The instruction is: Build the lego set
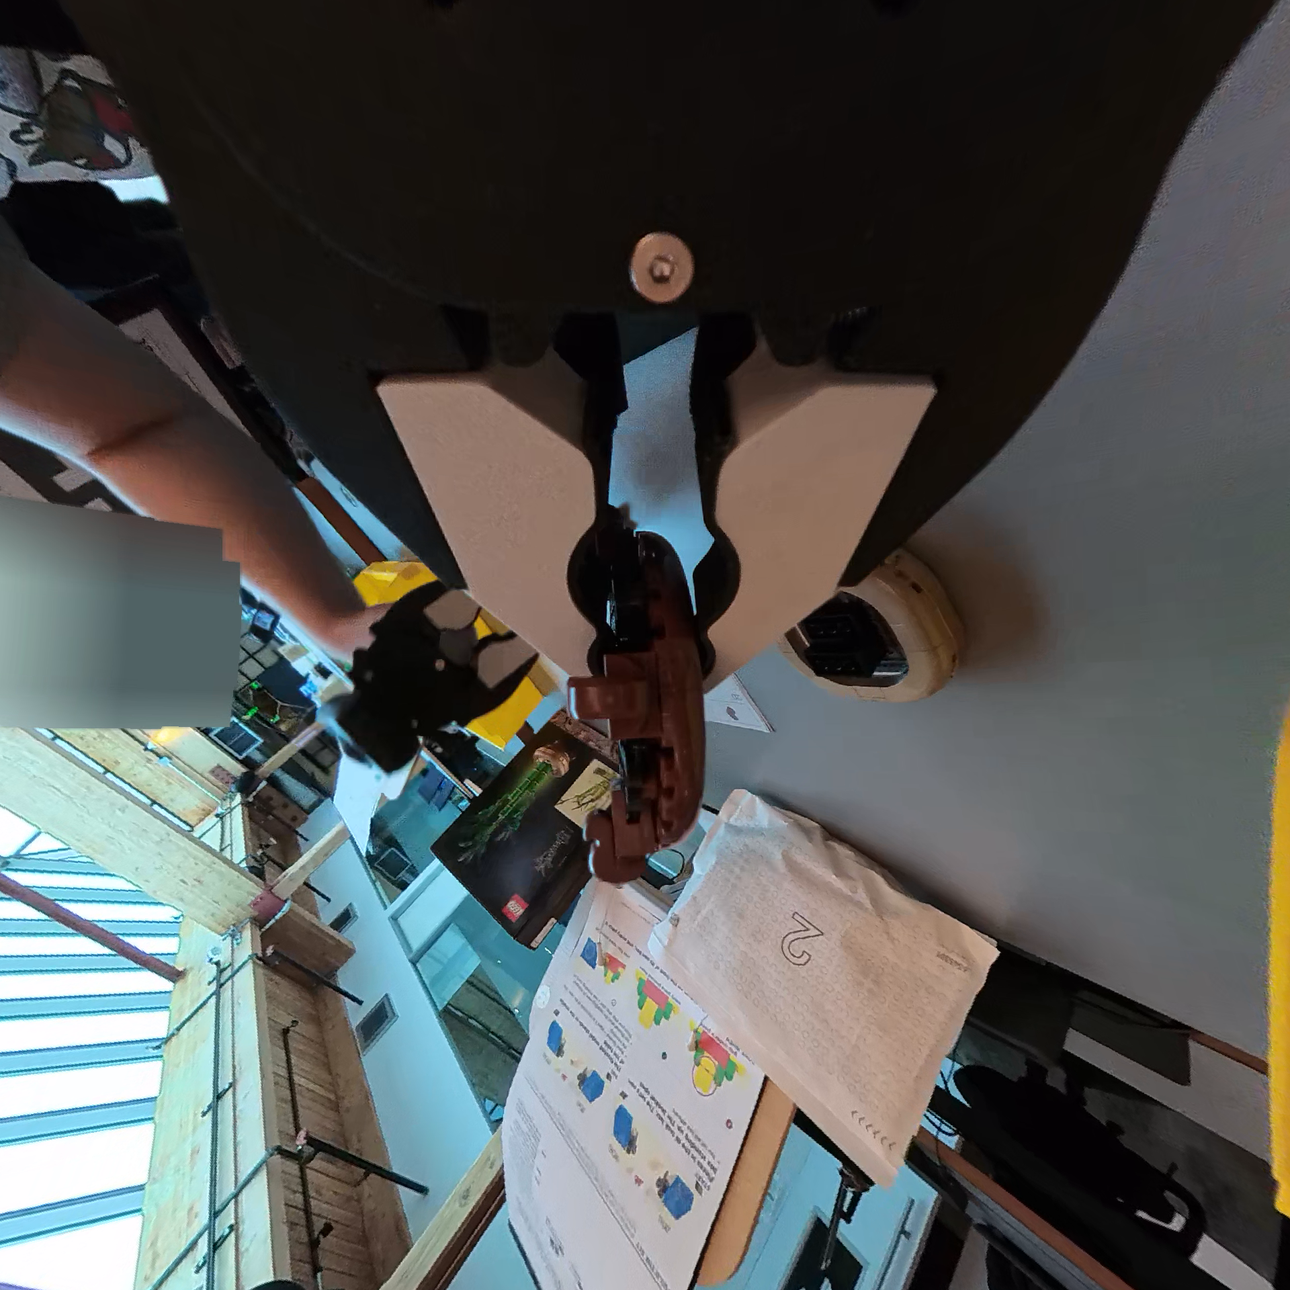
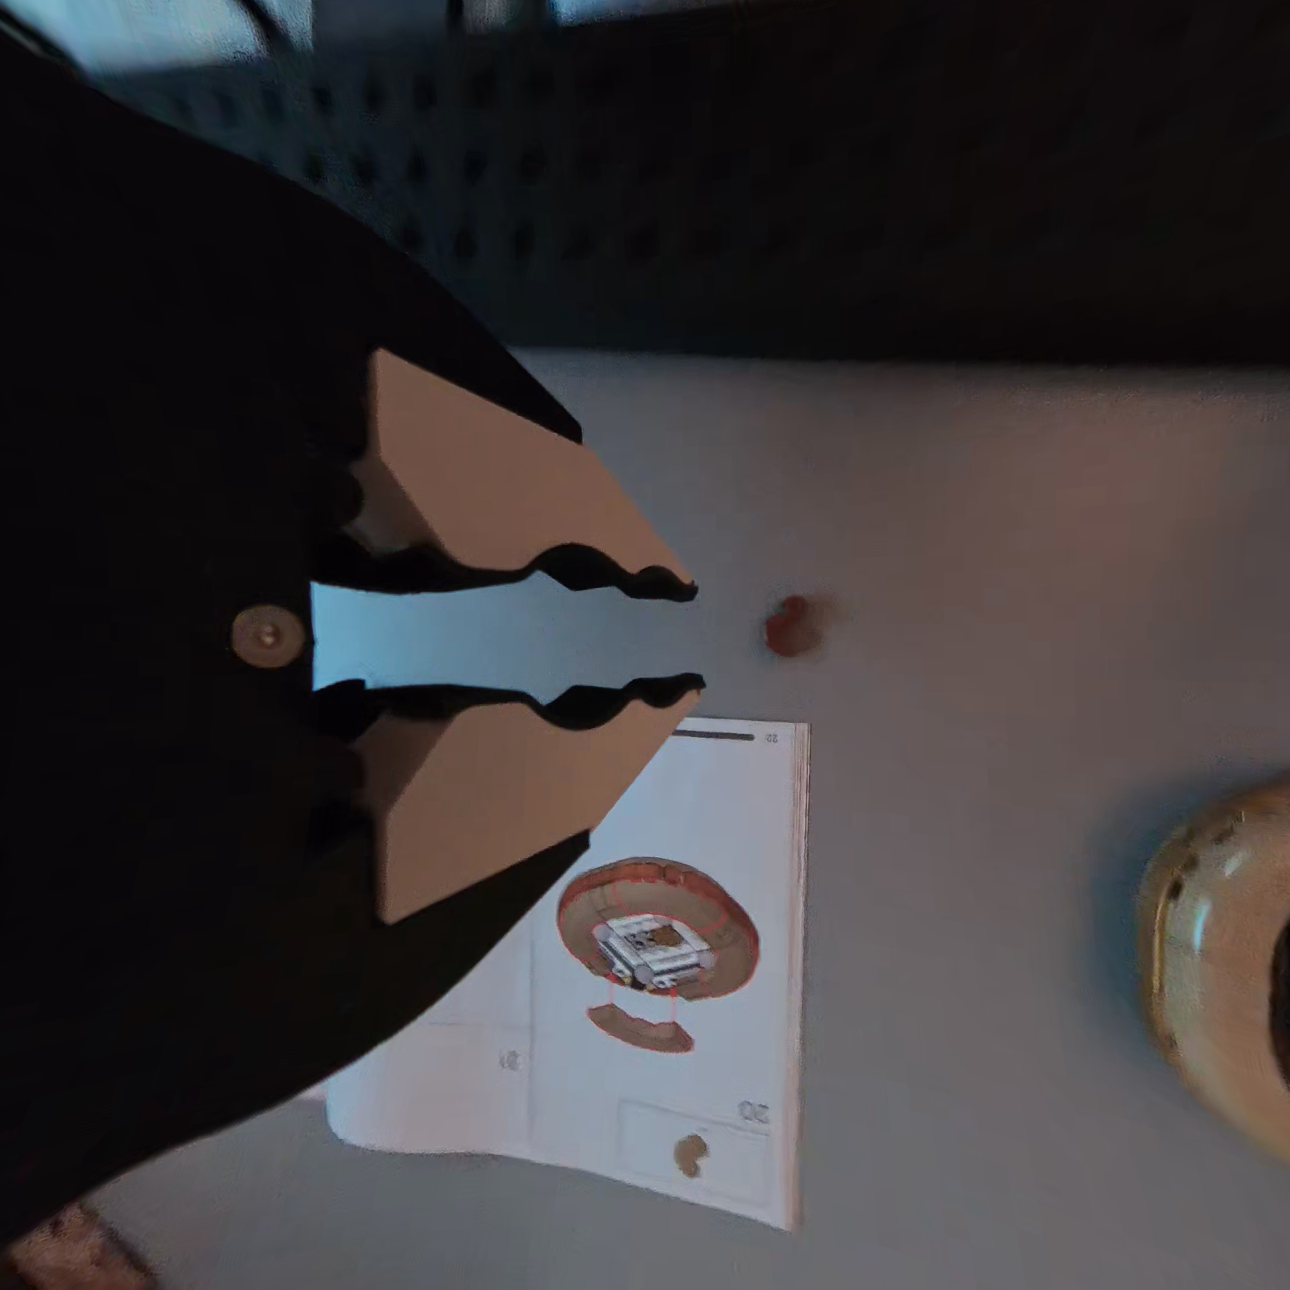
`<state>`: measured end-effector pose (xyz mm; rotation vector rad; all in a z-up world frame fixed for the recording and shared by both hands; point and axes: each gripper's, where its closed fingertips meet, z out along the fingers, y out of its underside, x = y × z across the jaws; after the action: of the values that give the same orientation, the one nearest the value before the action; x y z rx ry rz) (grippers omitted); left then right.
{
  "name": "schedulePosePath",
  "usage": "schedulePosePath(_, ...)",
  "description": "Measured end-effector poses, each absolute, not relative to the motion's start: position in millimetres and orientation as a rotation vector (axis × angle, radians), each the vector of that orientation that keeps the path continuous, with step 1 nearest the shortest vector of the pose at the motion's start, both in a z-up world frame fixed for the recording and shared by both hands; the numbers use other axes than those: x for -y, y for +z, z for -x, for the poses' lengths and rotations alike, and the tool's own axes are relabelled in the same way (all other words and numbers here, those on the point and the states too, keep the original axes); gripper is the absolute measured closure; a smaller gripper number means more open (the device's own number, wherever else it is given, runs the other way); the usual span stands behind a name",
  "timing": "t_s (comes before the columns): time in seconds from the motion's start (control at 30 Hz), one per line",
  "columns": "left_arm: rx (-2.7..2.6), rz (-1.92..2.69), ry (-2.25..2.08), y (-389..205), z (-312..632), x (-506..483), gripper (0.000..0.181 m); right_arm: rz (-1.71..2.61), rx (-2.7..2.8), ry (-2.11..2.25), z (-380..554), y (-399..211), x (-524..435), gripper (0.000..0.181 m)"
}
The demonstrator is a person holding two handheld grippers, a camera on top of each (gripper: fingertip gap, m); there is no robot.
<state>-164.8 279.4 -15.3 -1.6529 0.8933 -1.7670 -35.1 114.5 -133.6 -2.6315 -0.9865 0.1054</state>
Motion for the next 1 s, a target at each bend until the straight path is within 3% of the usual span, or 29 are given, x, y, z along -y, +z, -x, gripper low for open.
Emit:
schedulePosePath(0.1,-0.921,1.647,-1.764,-15.8,158.8,-272.8,0.165,2.354,1.052,-0.119,24.9,-141.1,-122.0,0.162)
schedulePosePath(0.23,-0.943,1.651,-1.751,-14.2,153.3,-265.4,0.165,2.266,0.899,0.083,38.9,-151.6,-124.0,0.153)
schedulePosePath(0.77,-1.007,1.636,-1.72,-11.3,132.1,-233.8,0.165,2.208,0.789,0.353,54.3,-163.0,-135.1,0.168)
schedulePosePath(1.0,-1.141,1.54,-1.799,-7.1,108.8,-205.7,0.165,2.142,0.416,0.6,65.7,-96.2,-134.6,0.169)
